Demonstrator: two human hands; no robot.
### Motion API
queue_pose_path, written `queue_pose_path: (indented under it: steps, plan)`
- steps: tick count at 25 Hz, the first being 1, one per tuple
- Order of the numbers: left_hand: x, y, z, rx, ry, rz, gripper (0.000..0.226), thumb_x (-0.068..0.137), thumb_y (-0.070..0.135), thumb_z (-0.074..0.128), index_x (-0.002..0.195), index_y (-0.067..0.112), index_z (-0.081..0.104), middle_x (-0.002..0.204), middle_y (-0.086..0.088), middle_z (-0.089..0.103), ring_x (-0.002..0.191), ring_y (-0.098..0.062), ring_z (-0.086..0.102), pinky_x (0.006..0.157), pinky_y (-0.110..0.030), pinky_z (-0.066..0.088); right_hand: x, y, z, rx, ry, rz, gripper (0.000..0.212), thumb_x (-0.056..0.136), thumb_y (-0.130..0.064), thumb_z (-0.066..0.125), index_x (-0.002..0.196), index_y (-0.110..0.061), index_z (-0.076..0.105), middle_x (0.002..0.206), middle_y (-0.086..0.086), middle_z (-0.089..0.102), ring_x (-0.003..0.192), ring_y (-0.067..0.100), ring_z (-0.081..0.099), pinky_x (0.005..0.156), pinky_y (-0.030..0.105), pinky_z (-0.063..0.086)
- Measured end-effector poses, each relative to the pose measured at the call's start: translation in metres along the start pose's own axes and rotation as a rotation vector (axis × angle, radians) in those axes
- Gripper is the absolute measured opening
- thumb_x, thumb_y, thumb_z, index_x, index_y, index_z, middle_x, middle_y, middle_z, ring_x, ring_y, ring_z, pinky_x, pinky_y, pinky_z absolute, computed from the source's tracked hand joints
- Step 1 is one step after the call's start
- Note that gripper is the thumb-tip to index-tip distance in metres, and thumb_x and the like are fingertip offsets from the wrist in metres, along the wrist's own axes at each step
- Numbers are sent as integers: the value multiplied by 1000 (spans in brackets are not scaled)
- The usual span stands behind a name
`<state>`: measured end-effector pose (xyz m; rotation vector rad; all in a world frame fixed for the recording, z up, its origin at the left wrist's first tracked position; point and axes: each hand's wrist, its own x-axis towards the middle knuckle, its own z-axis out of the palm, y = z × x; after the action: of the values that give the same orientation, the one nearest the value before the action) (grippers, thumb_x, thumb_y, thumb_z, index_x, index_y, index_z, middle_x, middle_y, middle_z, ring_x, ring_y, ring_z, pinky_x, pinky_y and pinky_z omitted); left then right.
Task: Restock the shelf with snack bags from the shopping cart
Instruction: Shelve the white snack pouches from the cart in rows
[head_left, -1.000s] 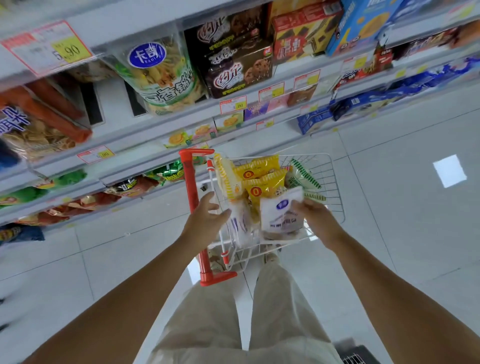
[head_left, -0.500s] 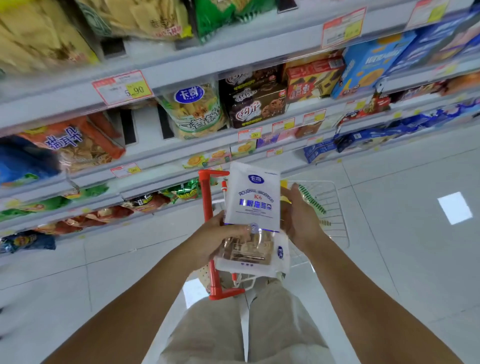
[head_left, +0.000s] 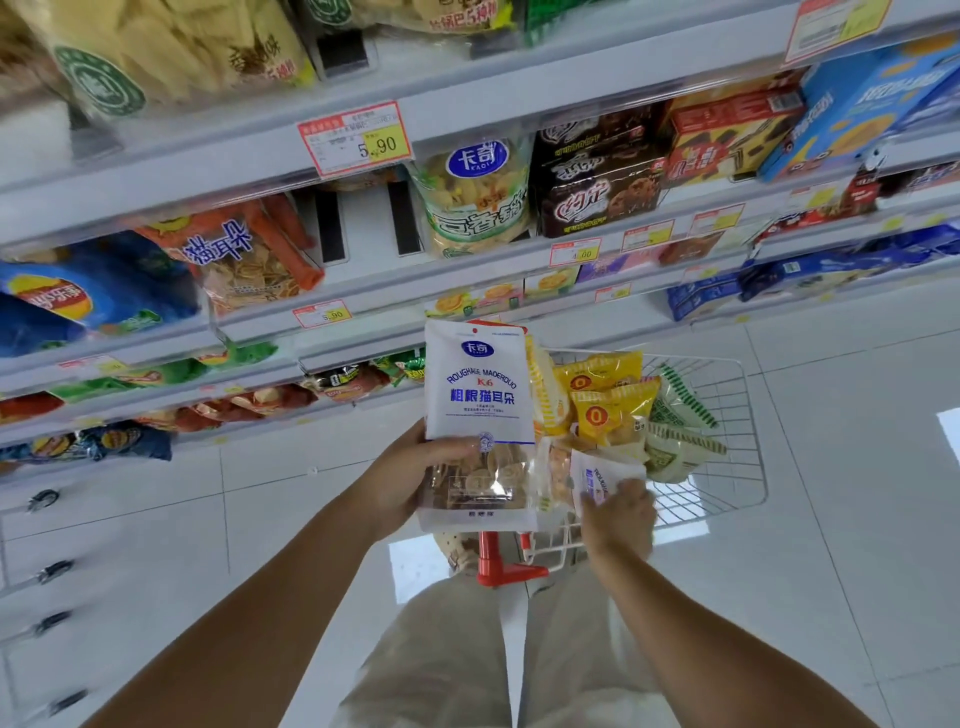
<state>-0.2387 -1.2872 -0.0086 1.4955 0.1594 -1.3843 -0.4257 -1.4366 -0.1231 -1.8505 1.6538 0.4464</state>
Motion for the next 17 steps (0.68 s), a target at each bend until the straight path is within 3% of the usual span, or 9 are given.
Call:
queue_pose_path:
  steps: [2, 4, 5, 7, 10, 13, 17]
  plan:
    - [-1, 0, -4, -4, 4, 1, 51, 74, 23, 74, 124, 20, 63, 118, -10, 71, 111, -34, 65, 99, -54, 49, 14, 10, -7, -18, 169, 134, 80, 77, -38, 76, 136, -3, 36, 134, 21, 43, 123, 37, 42, 96, 45, 42]
    - [-2, -2, -7, 8, 3, -5, 51, 74, 23, 74, 124, 20, 63, 118, -12, 70, 110, -34, 66, 99, -54, 50, 31, 23, -15, -67, 79, 285, 86, 73, -44, 78, 137, -3, 37, 135, 21, 43, 123, 36, 43, 98, 42, 40]
    - [-2, -3, -7, 10, 5, -7, 51, 74, 23, 74, 124, 19, 63, 118, -11, 71, 110, -34, 66, 98, -53, 51, 38, 30, -18, -110, -17, 318, 76, 77, -45, 74, 133, -4, 45, 131, 19, 49, 120, 34, 47, 96, 39, 41]
    - [-2, -5, -8, 1, 5, -6, 51, 75, 22, 73, 125, 19, 62, 117, -9, 71, 109, -32, 67, 97, -50, 52, 48, 36, -22, -57, -141, 207, 42, 89, -36, 62, 116, -4, 60, 116, 18, 63, 103, 32, 57, 82, 32, 44]
    - [-7, 3, -4, 0, -13, -4, 49, 74, 21, 73, 122, 17, 65, 116, -10, 72, 106, -30, 69, 93, -46, 54, 36, 19, -60, 355, -231, -38, 14, 92, -17, 57, 100, -6, 62, 95, 15, 66, 81, 27, 57, 67, 32, 41]
    - [-21, 27, 3, 3, -27, 17, 39, 75, 18, 75, 114, 15, 69, 111, -11, 74, 97, -24, 72, 81, -36, 57, 17, -12, -138, 683, -408, -211, 19, 89, -7, 62, 107, -10, 66, 98, 12, 71, 88, 29, 65, 72, 32, 48]
    - [-50, 76, 11, -22, -67, 54, 35, 70, 21, 77, 104, 14, 75, 99, -11, 76, 80, -22, 74, 70, -33, 60, -17, -59, -236, 832, -436, -357, 17, 87, -8, 64, 103, -3, 69, 100, 14, 73, 87, 26, 69, 72, 31, 52]
